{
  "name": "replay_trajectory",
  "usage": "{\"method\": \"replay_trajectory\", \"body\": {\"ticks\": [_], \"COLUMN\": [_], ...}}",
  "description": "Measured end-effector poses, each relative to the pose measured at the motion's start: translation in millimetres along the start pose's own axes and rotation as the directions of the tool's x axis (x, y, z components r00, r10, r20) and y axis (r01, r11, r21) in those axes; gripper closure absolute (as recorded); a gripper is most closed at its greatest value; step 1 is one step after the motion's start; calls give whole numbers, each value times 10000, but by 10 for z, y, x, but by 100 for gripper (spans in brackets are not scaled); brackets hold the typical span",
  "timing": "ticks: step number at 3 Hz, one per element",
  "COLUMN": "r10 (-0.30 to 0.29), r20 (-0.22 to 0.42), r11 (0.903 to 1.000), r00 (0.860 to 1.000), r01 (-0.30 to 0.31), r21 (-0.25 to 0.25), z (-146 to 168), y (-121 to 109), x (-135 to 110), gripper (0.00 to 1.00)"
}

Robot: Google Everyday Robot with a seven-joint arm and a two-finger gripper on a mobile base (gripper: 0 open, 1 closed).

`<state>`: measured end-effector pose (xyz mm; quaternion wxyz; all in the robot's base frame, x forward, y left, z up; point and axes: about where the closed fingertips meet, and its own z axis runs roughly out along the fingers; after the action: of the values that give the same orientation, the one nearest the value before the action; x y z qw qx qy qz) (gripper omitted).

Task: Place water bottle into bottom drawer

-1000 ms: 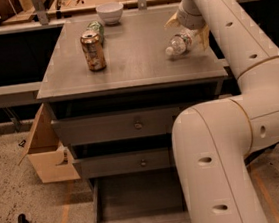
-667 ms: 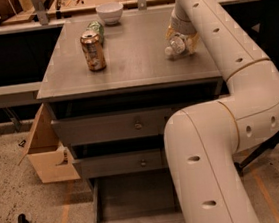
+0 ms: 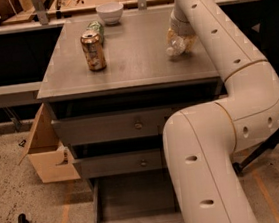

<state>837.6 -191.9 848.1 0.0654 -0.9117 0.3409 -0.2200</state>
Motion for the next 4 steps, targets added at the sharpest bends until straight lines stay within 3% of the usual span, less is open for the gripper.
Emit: {"method": "replay_trajectory", "body": {"ticks": [1, 2, 3, 4], "r10": [891, 1873, 2439, 2436], "r20": [1079, 1876, 3005, 3009], "r11": [9908, 9687, 9299, 9300], "r00": [9902, 9642, 9221, 9220], "r01": [-992, -2130, -3103, -3101], "r21": [921, 1278, 1975, 1974], "z": [-571, -893, -1299, -1292], "y": [357, 635, 920, 915], "x": [10, -33, -329, -330], "gripper": [100, 100, 100, 100]}}
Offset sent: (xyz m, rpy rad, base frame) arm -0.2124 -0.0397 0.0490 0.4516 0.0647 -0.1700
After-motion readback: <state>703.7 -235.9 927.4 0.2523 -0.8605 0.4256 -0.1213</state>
